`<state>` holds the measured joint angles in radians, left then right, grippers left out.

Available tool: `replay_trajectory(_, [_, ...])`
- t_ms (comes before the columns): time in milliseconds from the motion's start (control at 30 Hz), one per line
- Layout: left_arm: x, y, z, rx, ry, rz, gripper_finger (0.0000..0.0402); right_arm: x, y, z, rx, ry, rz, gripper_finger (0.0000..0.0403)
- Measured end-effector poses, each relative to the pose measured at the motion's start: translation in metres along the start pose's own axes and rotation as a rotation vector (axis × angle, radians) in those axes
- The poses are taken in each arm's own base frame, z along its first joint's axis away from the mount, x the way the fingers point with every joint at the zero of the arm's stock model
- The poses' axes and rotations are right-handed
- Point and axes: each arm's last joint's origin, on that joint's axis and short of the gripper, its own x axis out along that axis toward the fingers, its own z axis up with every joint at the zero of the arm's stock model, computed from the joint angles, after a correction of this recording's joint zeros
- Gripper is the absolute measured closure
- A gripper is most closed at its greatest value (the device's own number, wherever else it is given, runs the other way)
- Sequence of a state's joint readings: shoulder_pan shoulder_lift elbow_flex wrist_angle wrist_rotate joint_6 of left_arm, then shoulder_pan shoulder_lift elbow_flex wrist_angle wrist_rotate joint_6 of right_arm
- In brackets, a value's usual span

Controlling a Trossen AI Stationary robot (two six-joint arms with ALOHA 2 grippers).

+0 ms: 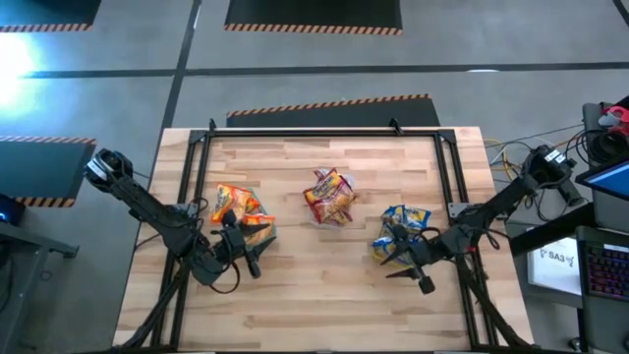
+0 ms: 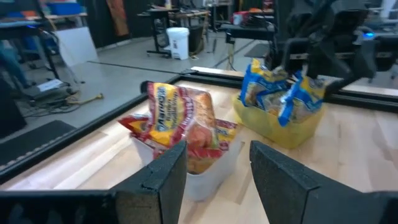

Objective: Sort Maruchan noodles
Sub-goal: Return to Home Position

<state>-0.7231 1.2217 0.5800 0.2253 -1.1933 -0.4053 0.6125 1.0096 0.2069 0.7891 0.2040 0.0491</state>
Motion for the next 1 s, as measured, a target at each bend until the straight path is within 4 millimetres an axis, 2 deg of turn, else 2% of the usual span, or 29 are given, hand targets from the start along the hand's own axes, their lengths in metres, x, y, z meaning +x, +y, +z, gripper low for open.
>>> replay_trajectory(167, [0.0,0.0,0.0,0.002,-0.006,0.013,0.0243,-0.002,0.002,-0.001,-0.049,-0.019,0.074,0.0252])
replay_trajectory(433, [0.0,0.0,0.0,0.0,-0.005,0.013,0.0243,-0.008,0.0,-0.003,-0.097,-0.029,0.077,0.0252])
replay_trajectory(1000, [0.0,0.001,0.0,-0.011,-0.012,0.027,0.0243,-0.048,-0.009,-0.001,-0.155,-0.201,0.055,0.0252])
